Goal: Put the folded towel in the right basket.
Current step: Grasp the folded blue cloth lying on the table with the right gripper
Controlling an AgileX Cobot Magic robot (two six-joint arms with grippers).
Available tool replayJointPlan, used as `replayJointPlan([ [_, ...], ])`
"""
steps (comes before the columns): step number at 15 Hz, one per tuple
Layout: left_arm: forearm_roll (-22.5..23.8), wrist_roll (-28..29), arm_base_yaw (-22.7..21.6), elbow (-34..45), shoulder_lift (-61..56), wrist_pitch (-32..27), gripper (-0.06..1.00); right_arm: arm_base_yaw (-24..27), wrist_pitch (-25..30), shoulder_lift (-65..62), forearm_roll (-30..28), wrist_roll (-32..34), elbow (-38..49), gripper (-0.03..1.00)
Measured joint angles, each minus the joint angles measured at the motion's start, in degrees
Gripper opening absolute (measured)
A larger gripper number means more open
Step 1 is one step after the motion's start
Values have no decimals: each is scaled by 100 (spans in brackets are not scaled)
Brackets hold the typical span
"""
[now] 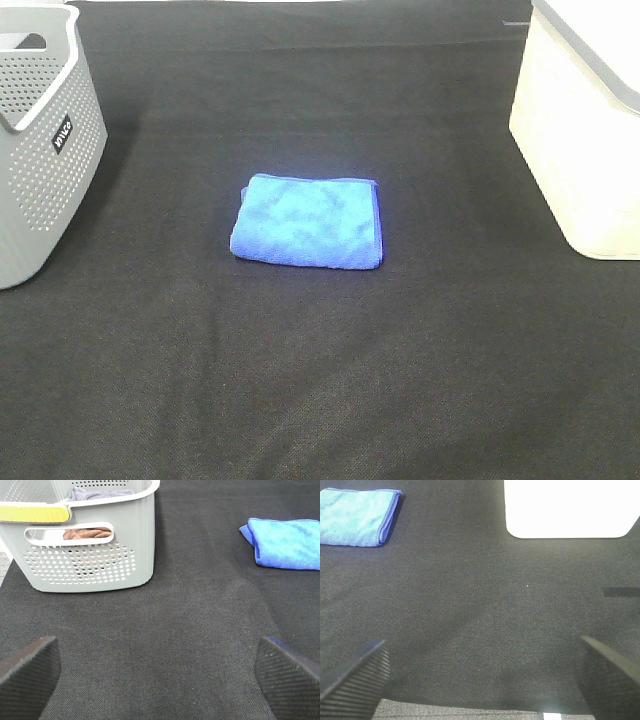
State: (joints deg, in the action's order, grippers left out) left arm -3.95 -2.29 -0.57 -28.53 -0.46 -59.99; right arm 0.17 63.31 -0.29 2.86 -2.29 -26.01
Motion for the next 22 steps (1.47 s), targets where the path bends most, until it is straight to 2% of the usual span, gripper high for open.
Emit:
replayJointPlan([
  [22, 6, 0, 0, 0, 0, 0, 98, 0, 0, 0, 0, 0, 0, 97],
])
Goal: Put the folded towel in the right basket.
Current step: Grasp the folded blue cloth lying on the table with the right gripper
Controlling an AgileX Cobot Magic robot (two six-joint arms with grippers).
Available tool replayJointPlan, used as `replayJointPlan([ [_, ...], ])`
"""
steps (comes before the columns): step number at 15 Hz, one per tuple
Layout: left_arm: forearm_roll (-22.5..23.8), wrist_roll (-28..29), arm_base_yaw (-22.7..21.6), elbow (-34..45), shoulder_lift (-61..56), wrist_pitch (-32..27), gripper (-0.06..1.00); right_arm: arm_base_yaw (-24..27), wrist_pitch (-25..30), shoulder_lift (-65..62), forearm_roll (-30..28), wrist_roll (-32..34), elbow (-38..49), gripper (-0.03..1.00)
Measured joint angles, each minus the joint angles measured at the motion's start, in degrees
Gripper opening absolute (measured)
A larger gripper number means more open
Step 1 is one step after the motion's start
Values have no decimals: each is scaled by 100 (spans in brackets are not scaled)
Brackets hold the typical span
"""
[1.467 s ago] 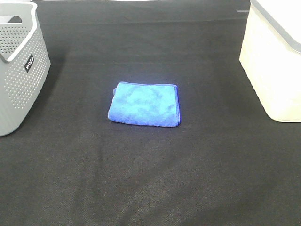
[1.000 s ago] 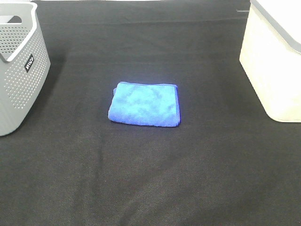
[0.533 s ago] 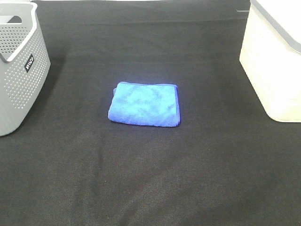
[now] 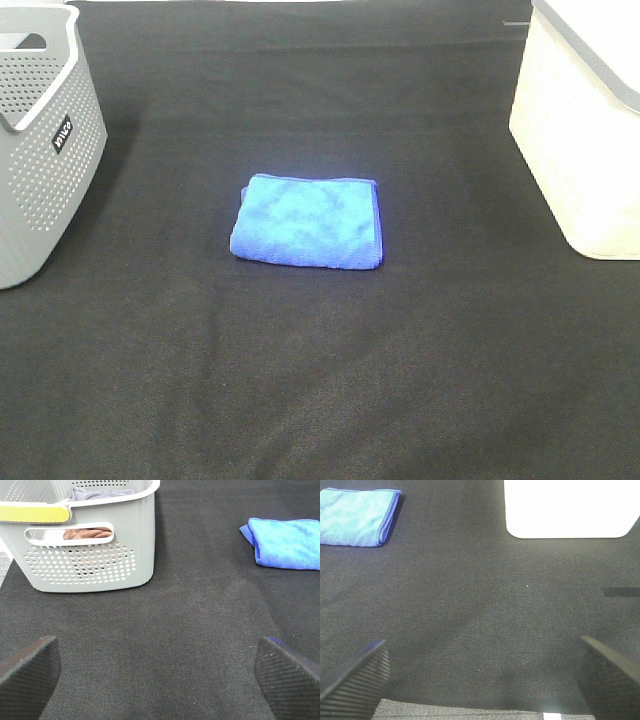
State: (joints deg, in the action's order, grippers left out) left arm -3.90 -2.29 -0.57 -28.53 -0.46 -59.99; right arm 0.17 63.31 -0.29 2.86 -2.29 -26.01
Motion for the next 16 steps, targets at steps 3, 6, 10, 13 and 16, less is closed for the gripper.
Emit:
replayJointPlan([
  [3, 0, 0, 0, 0, 0, 0, 98, 0, 0, 0, 0, 0, 0, 97],
  [6, 0, 0, 0, 0, 0, 0, 98, 0, 0, 0, 0, 0, 0, 97],
  [10, 0, 0, 0, 0, 0, 0, 98, 0, 0, 0, 0, 0, 0, 97],
  [13, 0, 0, 0, 0, 0, 0, 98, 0, 0, 0, 0, 0, 0, 97],
  [16, 0, 0, 0, 0, 0, 0, 98, 0, 0, 0, 0, 0, 0, 97],
])
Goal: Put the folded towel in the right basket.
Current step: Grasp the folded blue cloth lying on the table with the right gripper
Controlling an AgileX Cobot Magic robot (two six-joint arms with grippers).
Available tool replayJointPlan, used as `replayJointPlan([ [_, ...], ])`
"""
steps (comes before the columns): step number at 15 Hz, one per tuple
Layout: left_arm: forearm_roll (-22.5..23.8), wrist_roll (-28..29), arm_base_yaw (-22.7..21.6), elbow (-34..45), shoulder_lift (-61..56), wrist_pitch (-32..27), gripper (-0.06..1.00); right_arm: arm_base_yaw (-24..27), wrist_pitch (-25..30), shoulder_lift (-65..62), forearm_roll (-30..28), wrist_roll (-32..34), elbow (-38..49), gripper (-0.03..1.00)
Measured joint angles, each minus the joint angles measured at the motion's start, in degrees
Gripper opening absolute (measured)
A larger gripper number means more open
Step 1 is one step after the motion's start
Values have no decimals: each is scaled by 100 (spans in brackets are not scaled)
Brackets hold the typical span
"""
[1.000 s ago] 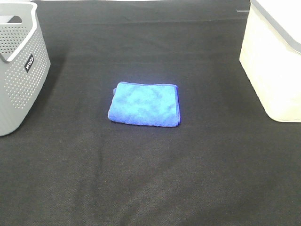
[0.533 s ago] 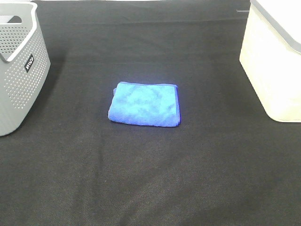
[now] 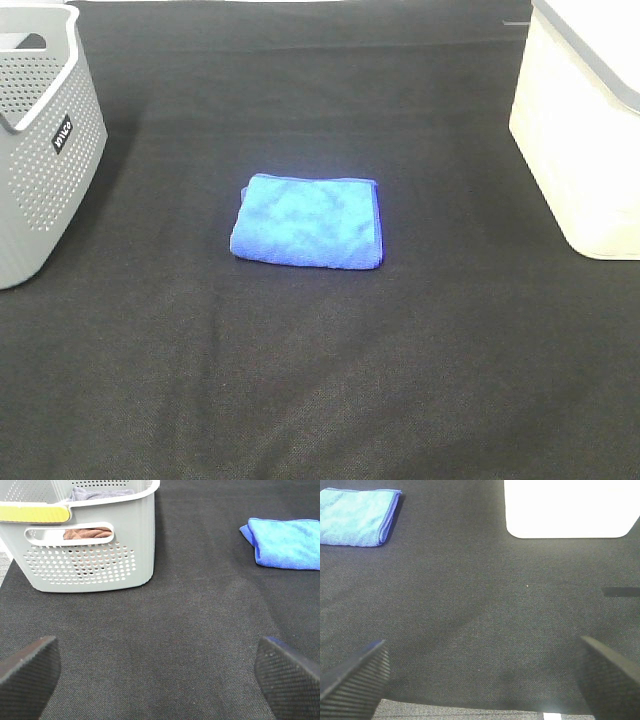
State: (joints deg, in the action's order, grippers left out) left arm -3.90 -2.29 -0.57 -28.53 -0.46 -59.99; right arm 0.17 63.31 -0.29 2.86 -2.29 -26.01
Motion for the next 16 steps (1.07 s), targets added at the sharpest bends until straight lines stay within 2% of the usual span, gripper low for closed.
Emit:
replayJointPlan([
  [16, 0, 0, 0, 0, 0, 0, 98, 0, 0, 0, 0, 0, 0, 97],
])
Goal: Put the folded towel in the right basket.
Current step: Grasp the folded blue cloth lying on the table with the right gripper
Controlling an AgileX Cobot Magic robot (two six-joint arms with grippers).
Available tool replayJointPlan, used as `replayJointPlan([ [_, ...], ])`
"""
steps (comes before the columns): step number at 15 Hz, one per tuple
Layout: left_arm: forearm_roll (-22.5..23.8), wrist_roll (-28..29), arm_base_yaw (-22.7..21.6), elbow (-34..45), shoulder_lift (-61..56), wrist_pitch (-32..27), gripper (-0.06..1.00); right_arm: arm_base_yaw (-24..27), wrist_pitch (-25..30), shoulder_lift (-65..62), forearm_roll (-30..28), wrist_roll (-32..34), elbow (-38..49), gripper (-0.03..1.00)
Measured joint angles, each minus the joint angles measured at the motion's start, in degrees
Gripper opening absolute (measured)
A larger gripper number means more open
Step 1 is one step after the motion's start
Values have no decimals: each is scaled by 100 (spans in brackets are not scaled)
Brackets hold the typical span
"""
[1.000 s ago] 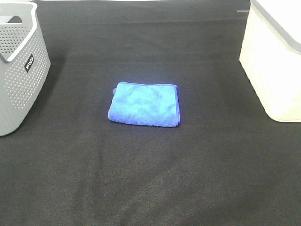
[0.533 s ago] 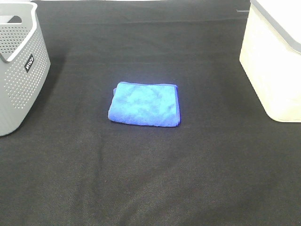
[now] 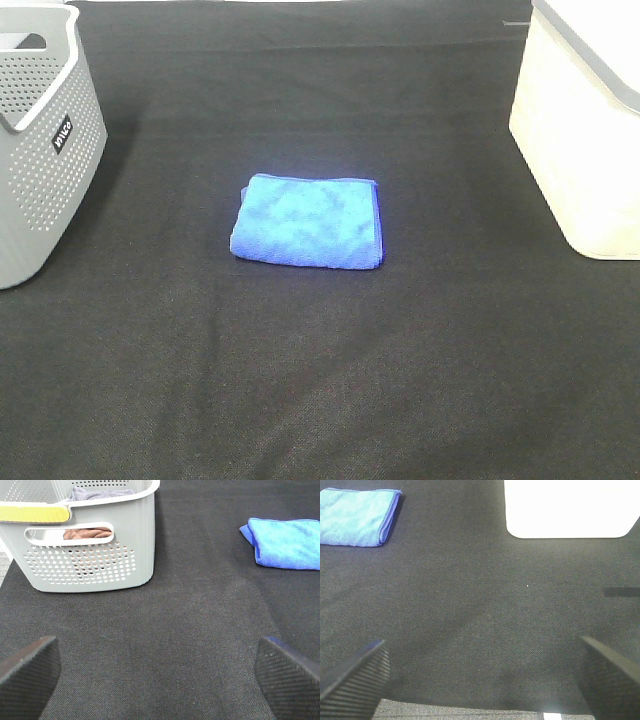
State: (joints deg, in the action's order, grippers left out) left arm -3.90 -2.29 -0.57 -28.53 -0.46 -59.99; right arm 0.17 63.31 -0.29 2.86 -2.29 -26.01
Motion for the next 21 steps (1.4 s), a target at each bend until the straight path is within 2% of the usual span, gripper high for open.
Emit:
replayJointPlan([
  [2, 0, 0, 0, 0, 0, 0, 98, 0, 126, 418, 40, 0, -74, 97],
  [4, 0, 0, 0, 0, 0, 0, 98, 0, 327, 1564, 109, -115, -539, 97],
  [6, 11, 0, 0, 0, 0, 0, 98, 0, 401, 2888, 183, -160, -1432, 97],
  [7, 11, 0, 0, 0, 0, 0, 98, 0, 561, 3787, 189, -155, -2183, 97],
  [9, 11, 0, 0, 0, 0, 0, 98, 0, 596, 4670, 252, -149, -3008, 97],
  [11, 11, 0, 0, 0, 0, 0, 98, 0, 596, 5311, 699, -149, -3524, 97],
  [14, 17, 0, 0, 0, 0, 0, 98, 0, 636, 6394, 1856, -355, -4160, 97],
  [16, 17, 0, 0, 0, 0, 0, 98, -246, 332, 7448, 2189, -498, -4526, 96],
  [17, 17, 0, 0, 0, 0, 0, 98, -246, 332, 7448, 2189, -498, -4526, 96],
  [18, 17, 0, 0, 0, 0, 0, 98, -670, -80, 8291, 2349, -516, -4841, 96],
  [21, 17, 0, 0, 0, 0, 0, 98, -1255, -435, 10130, 2607, -579, -5615, 96],
])
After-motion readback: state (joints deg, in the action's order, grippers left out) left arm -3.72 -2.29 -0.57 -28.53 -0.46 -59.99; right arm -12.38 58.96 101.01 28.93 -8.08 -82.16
